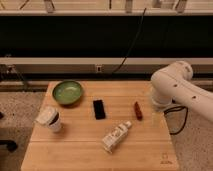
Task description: Move the arm in a circular motion
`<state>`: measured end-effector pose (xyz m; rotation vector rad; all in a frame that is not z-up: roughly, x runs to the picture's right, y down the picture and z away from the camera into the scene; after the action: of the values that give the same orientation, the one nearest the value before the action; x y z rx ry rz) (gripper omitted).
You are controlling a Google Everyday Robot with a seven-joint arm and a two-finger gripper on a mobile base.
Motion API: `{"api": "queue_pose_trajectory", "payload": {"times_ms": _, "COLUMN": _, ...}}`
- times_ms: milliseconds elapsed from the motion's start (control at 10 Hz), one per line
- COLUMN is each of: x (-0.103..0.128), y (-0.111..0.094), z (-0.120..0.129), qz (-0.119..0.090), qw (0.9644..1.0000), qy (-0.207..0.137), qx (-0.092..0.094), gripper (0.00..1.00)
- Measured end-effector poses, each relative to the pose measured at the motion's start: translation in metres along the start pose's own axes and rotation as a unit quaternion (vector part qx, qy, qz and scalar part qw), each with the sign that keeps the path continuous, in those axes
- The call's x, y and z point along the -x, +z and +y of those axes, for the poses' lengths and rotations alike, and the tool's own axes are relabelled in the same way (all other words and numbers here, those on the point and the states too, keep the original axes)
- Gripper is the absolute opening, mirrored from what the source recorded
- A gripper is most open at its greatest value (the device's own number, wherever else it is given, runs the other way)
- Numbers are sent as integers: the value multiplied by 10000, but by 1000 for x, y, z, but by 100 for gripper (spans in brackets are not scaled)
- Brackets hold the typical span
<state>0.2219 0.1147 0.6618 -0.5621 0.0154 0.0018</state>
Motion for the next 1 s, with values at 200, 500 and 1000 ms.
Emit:
{"api": "queue_pose_trajectory", "payload": {"times_ms": 200, "x": 7, "y": -3, "z": 6, "qz": -8, "qw": 10000, "qy": -29, "qx": -4, "gripper": 80}}
{"api": "queue_pose_trajectory", "payload": {"times_ms": 500, "x": 24, "y": -4, "z": -1, "qz": -47, "qw": 9999, "qy": -144, "qx": -19, "gripper": 80}}
{"api": "queue_pose_trajectory", "payload": {"times_ms": 1000, "x": 53, "y": -4, "z": -18, "qz": -101, "qw": 9995, "qy": -314, "qx": -26, "gripper": 80}}
